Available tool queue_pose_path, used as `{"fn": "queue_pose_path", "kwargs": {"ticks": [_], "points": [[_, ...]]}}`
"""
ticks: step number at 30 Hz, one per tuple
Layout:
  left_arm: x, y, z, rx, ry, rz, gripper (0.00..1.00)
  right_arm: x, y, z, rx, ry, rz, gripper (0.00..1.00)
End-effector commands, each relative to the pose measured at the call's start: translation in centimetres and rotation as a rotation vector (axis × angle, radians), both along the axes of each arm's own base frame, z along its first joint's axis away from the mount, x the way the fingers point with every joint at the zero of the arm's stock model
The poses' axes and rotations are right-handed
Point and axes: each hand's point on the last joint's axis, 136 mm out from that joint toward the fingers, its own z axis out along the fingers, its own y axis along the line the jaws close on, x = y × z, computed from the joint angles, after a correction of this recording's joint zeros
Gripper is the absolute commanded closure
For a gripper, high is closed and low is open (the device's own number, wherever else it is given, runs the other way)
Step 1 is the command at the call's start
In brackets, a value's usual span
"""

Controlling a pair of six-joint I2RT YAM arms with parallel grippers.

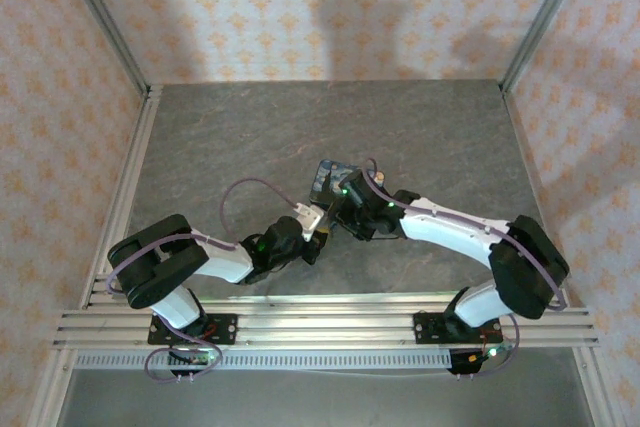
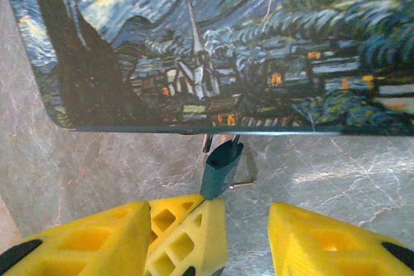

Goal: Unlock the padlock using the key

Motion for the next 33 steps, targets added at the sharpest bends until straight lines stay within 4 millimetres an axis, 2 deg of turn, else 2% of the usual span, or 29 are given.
{"fn": "queue_pose_path", "kwargs": {"ticks": [1,11,23,26,33], "points": [[-0.1,-0.2,1.4,-0.050,-0.024,-0.006,1.00,0.4,0.6,-0.3,0.024,-0.007,-0.022,0.50],[-0.1,-0.2,2.4,-0.071,-0.044,-0.013,1.00,-0.2,0.6,-1.8,-0.008,0.038,-0.009,0.54],[-0.3,0.0,2.7,-0.070,-0.053,-0.020,1.00,-0.1,0.9,-3.3,-0.030,0.063,0.000,0.59],[-0.4,-0.1,2.5,-0.069,-0.050,-0.023,1.00,0.0,1.0,-3.5,-0.034,0.062,0.001,0.67],[-0.5,-0.1,2.4,-0.067,-0.047,-0.027,1.00,0.2,0.7,-3.2,-0.061,0.050,0.009,0.96]]}}
